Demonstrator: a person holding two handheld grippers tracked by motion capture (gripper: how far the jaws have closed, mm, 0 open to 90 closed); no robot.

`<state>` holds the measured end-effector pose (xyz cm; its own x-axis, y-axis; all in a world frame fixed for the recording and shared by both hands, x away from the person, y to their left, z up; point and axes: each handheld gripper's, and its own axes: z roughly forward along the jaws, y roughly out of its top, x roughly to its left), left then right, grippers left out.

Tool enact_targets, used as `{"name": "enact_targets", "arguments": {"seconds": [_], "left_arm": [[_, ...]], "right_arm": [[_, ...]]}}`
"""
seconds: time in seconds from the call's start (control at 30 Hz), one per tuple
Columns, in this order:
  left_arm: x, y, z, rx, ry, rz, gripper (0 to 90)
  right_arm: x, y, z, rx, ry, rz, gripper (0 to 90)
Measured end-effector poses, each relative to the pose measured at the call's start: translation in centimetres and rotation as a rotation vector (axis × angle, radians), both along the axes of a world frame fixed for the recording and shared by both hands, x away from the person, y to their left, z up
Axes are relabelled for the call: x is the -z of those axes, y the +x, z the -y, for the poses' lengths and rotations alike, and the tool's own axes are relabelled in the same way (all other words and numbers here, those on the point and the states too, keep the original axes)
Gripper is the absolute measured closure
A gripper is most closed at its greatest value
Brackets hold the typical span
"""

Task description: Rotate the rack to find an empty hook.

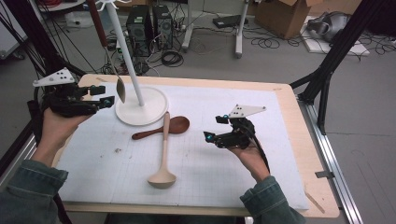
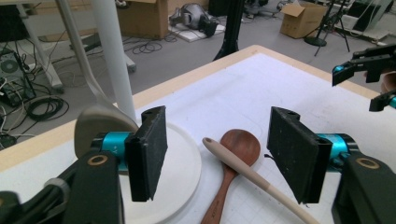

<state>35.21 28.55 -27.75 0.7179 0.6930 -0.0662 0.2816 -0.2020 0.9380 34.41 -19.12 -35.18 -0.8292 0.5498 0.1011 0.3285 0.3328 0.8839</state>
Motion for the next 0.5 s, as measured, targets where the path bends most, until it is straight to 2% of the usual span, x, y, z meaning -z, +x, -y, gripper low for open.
{"name": "enact_targets", "arguments": {"seconds": [0.5], "left_arm": [[2.5,-1.2,-0.3,0.004,-0.009,-0.008,36.1]], "right_arm": [[1.2,0.2,-1.4,-0.004,-0.019,-0.018,20.1]]}}
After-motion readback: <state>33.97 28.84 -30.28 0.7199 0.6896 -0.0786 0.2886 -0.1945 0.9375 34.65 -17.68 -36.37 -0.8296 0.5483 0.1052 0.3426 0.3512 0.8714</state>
